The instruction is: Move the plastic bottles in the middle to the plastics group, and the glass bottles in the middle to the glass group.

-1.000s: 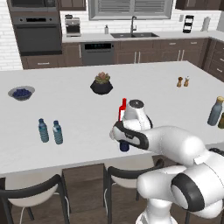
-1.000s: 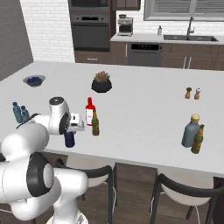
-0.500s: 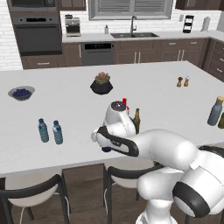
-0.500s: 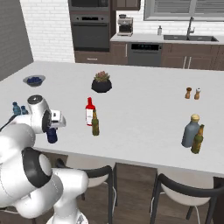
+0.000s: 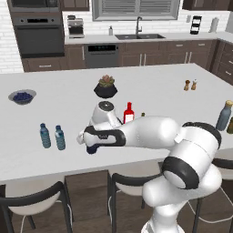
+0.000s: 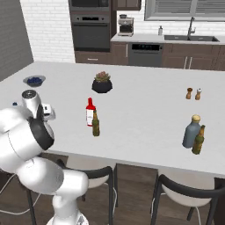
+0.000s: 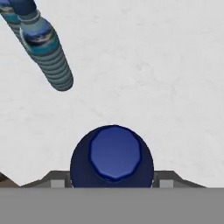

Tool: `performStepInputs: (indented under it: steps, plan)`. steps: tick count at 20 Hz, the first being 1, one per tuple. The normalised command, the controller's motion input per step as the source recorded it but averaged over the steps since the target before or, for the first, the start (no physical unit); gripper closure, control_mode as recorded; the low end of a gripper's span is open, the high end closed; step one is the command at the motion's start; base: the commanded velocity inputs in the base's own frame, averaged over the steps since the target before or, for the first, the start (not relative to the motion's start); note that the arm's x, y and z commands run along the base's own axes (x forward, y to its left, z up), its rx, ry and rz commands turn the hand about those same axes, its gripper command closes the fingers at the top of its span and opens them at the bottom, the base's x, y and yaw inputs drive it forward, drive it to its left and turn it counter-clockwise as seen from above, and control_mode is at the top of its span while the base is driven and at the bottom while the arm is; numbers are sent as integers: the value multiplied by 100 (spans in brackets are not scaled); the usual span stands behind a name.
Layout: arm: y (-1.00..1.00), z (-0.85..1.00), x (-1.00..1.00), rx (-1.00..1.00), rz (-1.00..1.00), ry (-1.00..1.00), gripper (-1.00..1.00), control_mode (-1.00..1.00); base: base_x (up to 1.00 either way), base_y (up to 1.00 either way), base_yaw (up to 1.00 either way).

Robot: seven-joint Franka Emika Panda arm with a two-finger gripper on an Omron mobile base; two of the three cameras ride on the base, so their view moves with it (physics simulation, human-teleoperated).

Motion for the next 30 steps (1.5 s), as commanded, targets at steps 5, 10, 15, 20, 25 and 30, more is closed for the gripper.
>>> performStepInputs:
  steps: [5, 10, 15, 20, 25, 30]
  plan:
    - [49, -2, 55, 7, 18, 0, 100, -100, 0, 0, 0]
    - [31, -2, 21, 3, 16, 2, 100, -100, 0, 0, 0]
    - [13, -4, 0, 0, 8, 2, 100, -100, 0, 0, 0]
    - [10, -10, 4, -3, 3, 6, 100, -100, 0, 0, 0]
    - [16, -19, 11, -1, 2, 8, 100, -100, 0, 0, 0]
    - [8, -2, 17, 0, 0, 2, 100, -100, 0, 0, 0]
